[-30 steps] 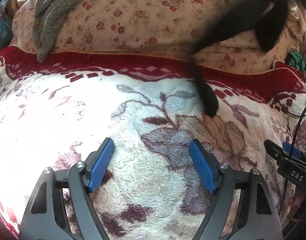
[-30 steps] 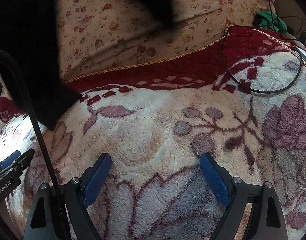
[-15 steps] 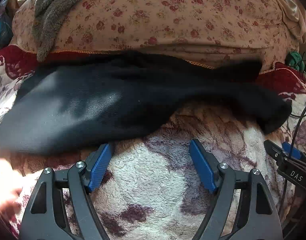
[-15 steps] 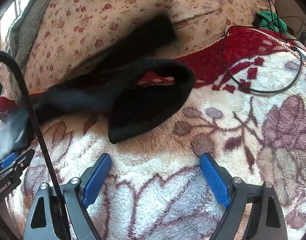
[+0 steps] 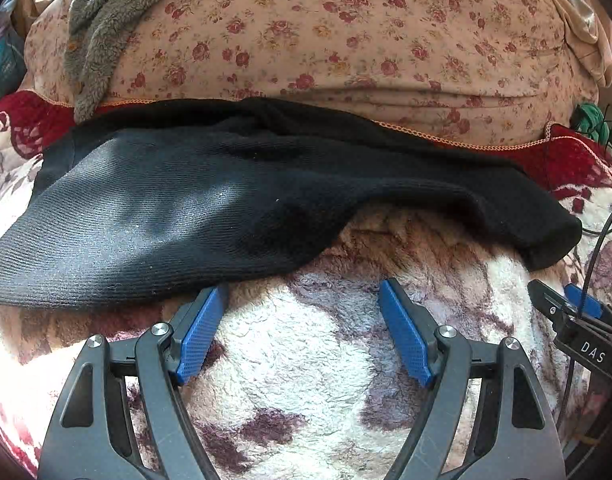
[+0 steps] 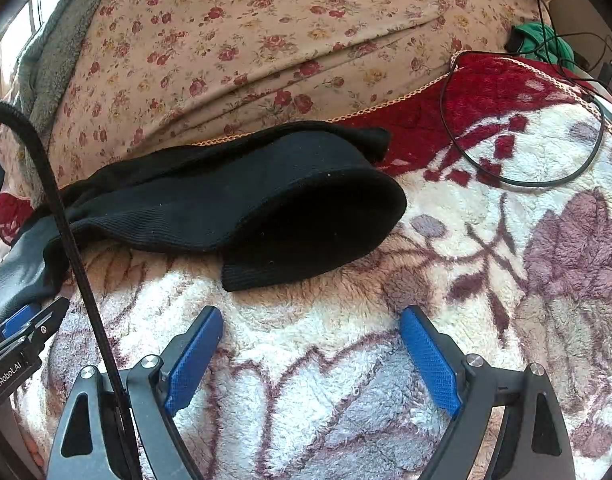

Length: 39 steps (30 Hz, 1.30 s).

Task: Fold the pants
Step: 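Move both open grippers toward the black pants lying on the blanket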

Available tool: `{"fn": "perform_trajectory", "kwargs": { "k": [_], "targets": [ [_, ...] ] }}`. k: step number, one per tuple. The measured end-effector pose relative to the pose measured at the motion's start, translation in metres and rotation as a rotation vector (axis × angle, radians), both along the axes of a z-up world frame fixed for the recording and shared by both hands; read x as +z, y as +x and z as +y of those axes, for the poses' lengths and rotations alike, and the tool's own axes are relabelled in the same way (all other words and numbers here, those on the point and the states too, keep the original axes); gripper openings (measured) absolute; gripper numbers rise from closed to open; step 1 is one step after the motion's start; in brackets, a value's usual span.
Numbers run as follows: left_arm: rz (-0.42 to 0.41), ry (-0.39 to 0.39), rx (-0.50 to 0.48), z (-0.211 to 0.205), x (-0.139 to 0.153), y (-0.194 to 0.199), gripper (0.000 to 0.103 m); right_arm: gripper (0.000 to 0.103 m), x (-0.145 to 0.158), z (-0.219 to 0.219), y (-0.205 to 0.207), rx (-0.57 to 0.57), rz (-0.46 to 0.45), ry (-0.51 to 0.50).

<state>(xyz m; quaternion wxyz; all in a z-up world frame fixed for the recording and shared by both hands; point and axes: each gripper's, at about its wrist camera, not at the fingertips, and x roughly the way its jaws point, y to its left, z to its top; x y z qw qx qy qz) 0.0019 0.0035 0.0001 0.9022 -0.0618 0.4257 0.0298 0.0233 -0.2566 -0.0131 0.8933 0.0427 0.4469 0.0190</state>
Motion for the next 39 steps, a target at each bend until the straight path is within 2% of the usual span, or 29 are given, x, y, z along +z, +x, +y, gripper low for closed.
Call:
{"fn": "perform_trajectory", "kwargs": {
  "k": [5,9,13,15,17,21,25,30,39],
  "targets": [
    [0.036,0.017,-0.021,-0.003,0.004,0.004,0.079,0.091,0.001,0.007,0.003,0.002,0.011,-0.040],
    [0.058,0.024,-0.081,0.002,0.008,-0.002,0.079,0.092,0.003,0.006,0.005,0.001,0.011,-0.024],
    [0.043,0.033,-0.059,0.008,0.018,-0.017,0.078,0.090,0.008,0.009,0.010,0.034,0.041,0.000],
    [0.020,0.041,-0.060,0.011,0.028,-0.026,0.078,0.078,0.013,0.011,0.005,0.060,0.024,0.017],
    [-0.002,0.049,-0.056,0.015,0.036,-0.034,0.078,0.075,0.022,0.017,-0.004,0.086,-0.001,0.040],
    [-0.029,0.041,-0.046,0.025,0.050,-0.045,0.078,0.075,0.042,0.029,-0.028,0.095,-0.081,0.112],
    [-0.041,0.035,-0.035,0.033,0.056,-0.053,0.078,0.075,0.059,0.050,-0.041,0.141,-0.140,0.080],
    [-0.051,0.030,-0.006,0.043,0.062,-0.061,0.078,0.075,0.068,0.066,-0.049,0.180,-0.135,0.087],
    [-0.078,0.026,0.025,0.049,0.073,-0.070,0.078,0.075,0.078,0.067,-0.061,0.173,-0.154,0.102]
  ]
}}
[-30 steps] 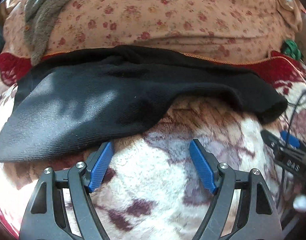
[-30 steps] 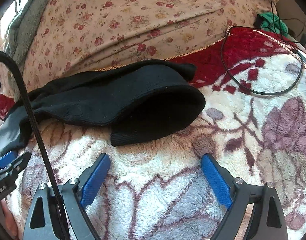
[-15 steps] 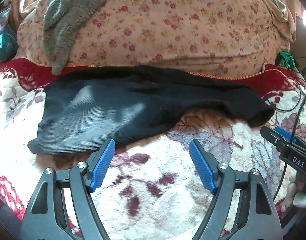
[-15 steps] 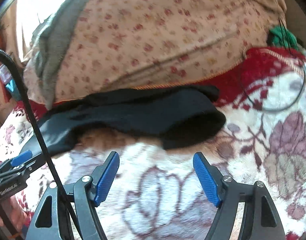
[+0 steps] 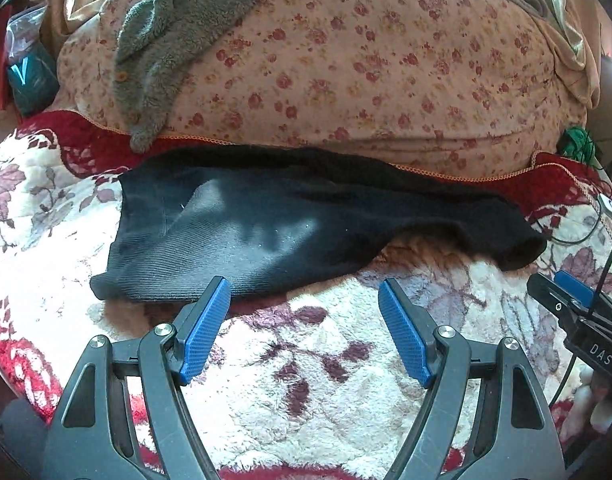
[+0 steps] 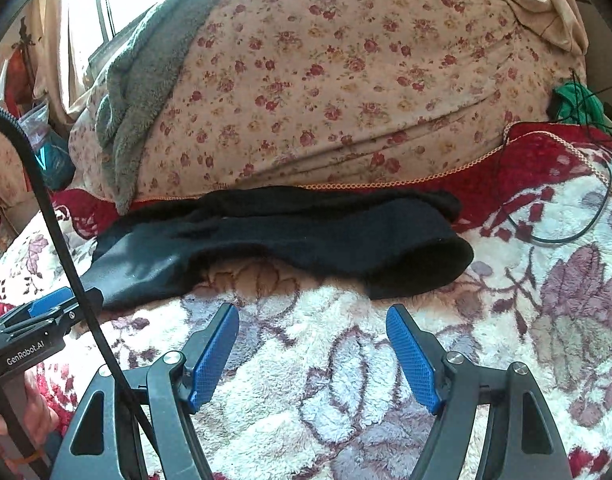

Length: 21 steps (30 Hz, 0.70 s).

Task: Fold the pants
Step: 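Move both open grippers toward the black pants lying on the blanket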

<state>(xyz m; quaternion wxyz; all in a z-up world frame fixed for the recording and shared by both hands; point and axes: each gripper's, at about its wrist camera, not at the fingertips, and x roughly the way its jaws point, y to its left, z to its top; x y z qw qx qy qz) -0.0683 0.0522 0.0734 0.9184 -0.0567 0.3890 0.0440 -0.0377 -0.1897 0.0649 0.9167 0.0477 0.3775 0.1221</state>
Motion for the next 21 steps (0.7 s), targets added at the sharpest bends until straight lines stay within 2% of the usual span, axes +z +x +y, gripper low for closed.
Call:
{"fn": "perform_trajectory", "kwargs": {
  "k": [21],
  "targets": [
    [0.021,0.002,0.054,0.012,-0.004,-0.002,0.078,0.075,-0.006,-0.014,-0.003,-0.043,0.038,0.041]
  ]
}}
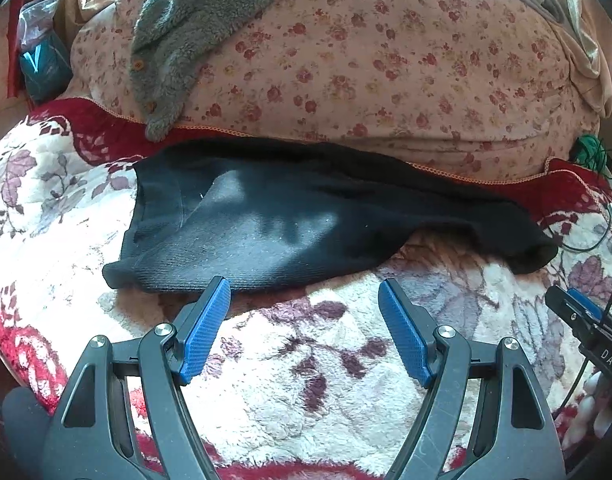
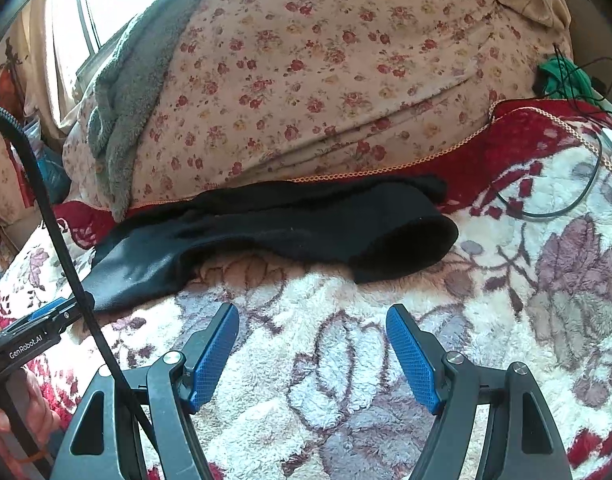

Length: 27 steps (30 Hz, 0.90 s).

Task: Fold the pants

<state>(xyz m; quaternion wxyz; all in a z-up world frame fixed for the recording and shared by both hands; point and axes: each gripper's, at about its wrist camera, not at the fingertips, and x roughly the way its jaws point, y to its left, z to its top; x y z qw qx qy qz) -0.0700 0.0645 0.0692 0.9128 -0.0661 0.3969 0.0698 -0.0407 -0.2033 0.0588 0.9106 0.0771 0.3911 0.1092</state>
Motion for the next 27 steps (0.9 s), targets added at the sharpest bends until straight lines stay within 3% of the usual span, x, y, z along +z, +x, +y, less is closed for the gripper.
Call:
{"fn": "perform_trajectory", "kwargs": {
  "k": [10,17,21,27],
  "targets": [
    [0.022,-0.025,0.031,0.018,-0.010,0.000,0.078,0.075,-0.009,-0.002,0.006,-0.011,0.026,0.013],
    [0.018,-0.112,0.118,0.054,-0.020,-0.006,0.078,0.075,-0.018,-0.008,0.013,-0.026,0.053,0.020],
    [0.010,-0.199,0.182,0.077,-0.029,-0.004,0.078,0.075,-0.022,-0.009,0.018,-0.029,0.061,0.022],
    [0.050,-0.246,0.228,0.088,-0.044,0.010,0.078,0.075,-0.031,-0.019,0.027,-0.041,0.095,0.051]
  ]
}}
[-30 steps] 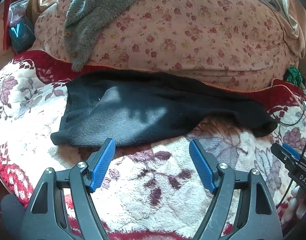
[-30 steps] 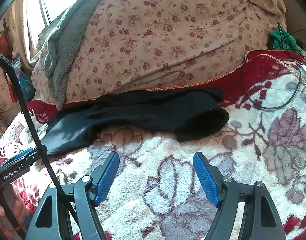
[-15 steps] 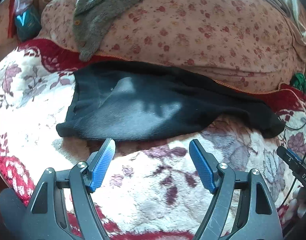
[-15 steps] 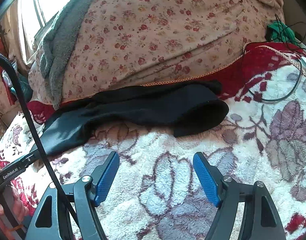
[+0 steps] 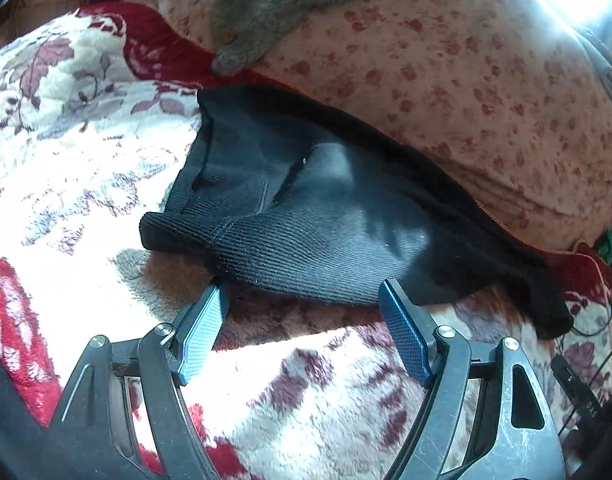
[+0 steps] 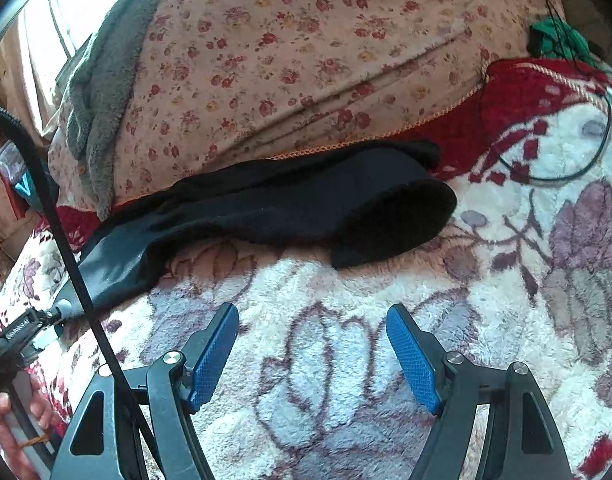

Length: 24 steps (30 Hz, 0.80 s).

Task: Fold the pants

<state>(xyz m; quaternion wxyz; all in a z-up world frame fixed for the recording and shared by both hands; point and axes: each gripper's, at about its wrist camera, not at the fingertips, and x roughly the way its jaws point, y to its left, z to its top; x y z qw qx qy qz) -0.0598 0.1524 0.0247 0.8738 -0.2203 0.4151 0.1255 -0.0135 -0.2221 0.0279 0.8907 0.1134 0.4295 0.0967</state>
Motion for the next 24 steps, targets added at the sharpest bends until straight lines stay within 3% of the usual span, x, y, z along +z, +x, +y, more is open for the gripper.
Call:
{"fn": "perform_trajectory", "kwargs": {
  "k": [13,17,24],
  "targets": [
    [0.012,0.016,0.002,-0.004,-0.009,0.030,0.078,0.075,-0.014,-0.029,0.041,-0.106,0.055,0.028],
    [0.014,0.019,0.001,-0.004,-0.010,0.037,0.078,0.075,-0.008,-0.040,0.045,-0.129,0.053,0.152],
    [0.025,0.018,0.002,-0.003,-0.012,0.047,0.078,0.075,-0.018,-0.045,0.071,-0.164,0.108,0.253]
  ]
}}
